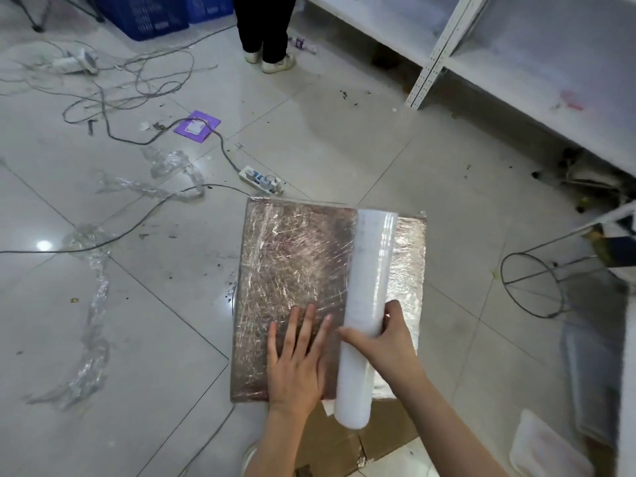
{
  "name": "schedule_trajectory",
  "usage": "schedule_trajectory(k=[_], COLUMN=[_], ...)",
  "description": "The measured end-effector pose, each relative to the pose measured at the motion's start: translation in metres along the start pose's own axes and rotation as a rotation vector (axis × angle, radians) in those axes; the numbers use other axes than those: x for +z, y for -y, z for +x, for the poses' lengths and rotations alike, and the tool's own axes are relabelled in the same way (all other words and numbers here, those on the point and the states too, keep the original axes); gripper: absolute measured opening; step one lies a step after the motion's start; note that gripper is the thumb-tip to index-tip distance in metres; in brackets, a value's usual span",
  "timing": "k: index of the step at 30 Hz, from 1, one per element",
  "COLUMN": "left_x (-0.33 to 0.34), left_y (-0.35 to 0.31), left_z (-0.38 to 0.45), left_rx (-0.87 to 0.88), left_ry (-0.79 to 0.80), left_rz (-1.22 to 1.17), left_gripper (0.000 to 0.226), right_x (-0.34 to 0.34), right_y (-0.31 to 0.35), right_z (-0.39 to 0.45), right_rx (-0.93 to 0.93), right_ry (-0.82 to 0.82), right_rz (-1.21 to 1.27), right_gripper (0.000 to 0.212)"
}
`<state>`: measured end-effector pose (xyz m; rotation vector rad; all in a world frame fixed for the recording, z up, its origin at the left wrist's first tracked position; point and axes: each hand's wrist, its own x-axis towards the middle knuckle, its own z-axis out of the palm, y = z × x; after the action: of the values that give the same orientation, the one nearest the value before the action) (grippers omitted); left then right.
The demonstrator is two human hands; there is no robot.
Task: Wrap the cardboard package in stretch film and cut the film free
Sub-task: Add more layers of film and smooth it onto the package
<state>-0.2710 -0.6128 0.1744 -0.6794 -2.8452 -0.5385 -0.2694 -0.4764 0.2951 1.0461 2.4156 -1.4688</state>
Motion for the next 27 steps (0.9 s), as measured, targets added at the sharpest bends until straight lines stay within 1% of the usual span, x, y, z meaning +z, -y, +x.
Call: schedule_trajectory(k=[1,3,6,7,9,11,14,18,23,25,27], left_x=[-0.001,-0.004,-0.002,-0.002,-0.001,-0.002,-0.003,-0.001,0.001,0.002,0.0], left_y=[0.0,0.0,-0.001,-0.001,-0.002,-0.003,-0.003,-0.004,-0.007,-0.007,-0.005], left_z=[0.003,0.007,0.009,0.01,0.013,0.017,0.02,0.017,0.016,0.015,0.017], left_rx=[0.003,-0.006,-0.017,-0.025,-0.039,-0.039,-0.036,-0.034,-0.04,-0.041,-0.042], left_ry=[0.009,0.045,0.096,0.117,0.135,0.125,0.103,0.089,0.096,0.101,0.095], left_rz=[-0.005,-0.017,-0.018,-0.024,-0.027,-0.011,0.011,0.043,0.055,0.06,0.069], left_gripper=[0.069,0.068,0.054,0.053,0.054,0.053,0.052,0.053,0.054,0.054,0.054], right_x=[-0.003,-0.009,-0.016,-0.018,-0.022,-0.023,-0.027,-0.038,-0.044,-0.043,-0.044], right_y=[0.001,0.004,0.006,0.005,0.001,-0.005,-0.005,-0.008,-0.019,-0.021,-0.022], right_z=[0.002,0.007,0.015,0.017,0.021,0.023,0.023,0.029,0.035,0.035,0.037], right_rx=[0.043,0.1,0.082,0.072,0.077,0.096,0.071,0.01,0.055,0.062,0.081], right_ry=[-0.037,-0.059,-0.078,-0.099,-0.129,-0.13,-0.119,-0.163,-0.278,-0.28,-0.229], right_rz=[0.036,0.054,0.033,0.009,-0.026,0.048,0.132,0.023,-0.129,-0.156,-0.14], right_gripper=[0.062,0.067,0.074,0.073,0.063,0.058,0.063,0.07,0.077,0.079,0.071])
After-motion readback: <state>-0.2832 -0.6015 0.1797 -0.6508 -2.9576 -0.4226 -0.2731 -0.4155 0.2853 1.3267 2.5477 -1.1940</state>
